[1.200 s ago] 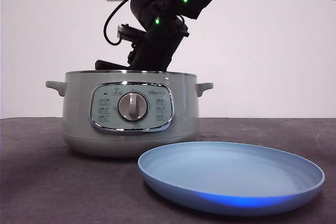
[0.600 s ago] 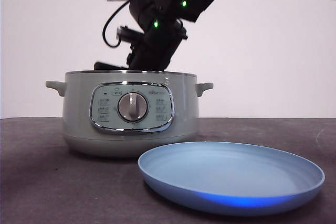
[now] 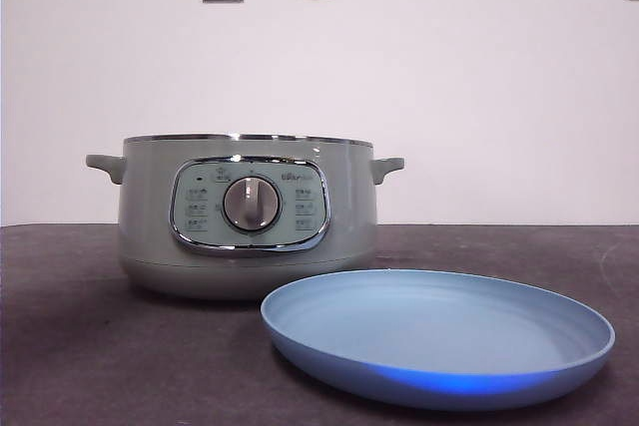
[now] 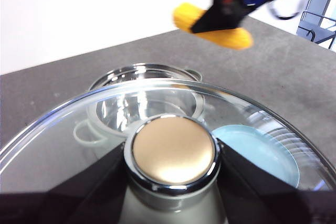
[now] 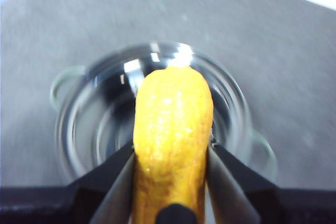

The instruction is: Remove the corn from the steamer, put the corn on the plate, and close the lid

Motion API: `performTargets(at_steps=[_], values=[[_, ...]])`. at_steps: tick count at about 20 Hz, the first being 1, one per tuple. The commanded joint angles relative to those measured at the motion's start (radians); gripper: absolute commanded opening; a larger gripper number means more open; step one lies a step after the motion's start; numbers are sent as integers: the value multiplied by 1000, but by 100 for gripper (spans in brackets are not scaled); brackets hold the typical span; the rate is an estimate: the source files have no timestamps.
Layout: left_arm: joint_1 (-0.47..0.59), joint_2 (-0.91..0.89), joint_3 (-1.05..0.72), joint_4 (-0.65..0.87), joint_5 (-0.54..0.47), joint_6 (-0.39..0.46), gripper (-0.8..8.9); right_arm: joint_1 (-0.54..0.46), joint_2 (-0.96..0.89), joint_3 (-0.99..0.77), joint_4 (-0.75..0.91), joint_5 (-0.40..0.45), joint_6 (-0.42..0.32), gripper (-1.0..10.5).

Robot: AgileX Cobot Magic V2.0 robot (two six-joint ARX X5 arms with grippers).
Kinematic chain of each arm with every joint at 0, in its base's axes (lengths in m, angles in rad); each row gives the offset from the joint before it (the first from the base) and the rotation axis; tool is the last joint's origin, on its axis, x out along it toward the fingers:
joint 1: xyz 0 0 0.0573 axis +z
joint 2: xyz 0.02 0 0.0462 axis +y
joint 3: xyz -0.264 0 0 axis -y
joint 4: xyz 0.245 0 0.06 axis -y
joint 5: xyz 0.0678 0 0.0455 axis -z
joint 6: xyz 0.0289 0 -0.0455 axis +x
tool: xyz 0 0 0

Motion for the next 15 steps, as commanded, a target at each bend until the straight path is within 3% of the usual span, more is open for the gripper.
performTargets(at_steps=[1,5,7,11,15], values=[[0,17,10,66,13,4,-8,1,-57,0,-77,6,-20,-12],[0,75,10,120,22,6,-8,2,-200,-110,-92,11,-3,-12],[0,106,10,175,61,9,-8,2,-277,-237,-79,61,11,-12],[0,195,10,262,69,13,-8,1,-433,-572,61,76,72,-12],[-1,317,10,360,93,36,-8,1,-462,-829,240,48,113,-12]])
